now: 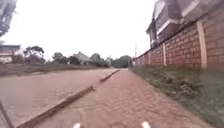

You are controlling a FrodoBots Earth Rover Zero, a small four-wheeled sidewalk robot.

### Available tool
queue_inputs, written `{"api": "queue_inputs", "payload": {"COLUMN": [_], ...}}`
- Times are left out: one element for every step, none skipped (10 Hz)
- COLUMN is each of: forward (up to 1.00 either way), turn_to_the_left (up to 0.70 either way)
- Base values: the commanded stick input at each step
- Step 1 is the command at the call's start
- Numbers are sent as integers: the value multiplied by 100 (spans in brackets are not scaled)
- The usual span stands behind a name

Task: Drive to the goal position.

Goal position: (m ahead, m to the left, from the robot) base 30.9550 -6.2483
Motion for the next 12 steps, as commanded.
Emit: {"api": "queue_inputs", "payload": {"forward": [70, 70, 70, 70, 70, 70, 70, 70, 70, 70, 70, 70], "turn_to_the_left": [11, 12, 9, -2, -35, -35, -35, -35, -35, -31, -32, 1]}}
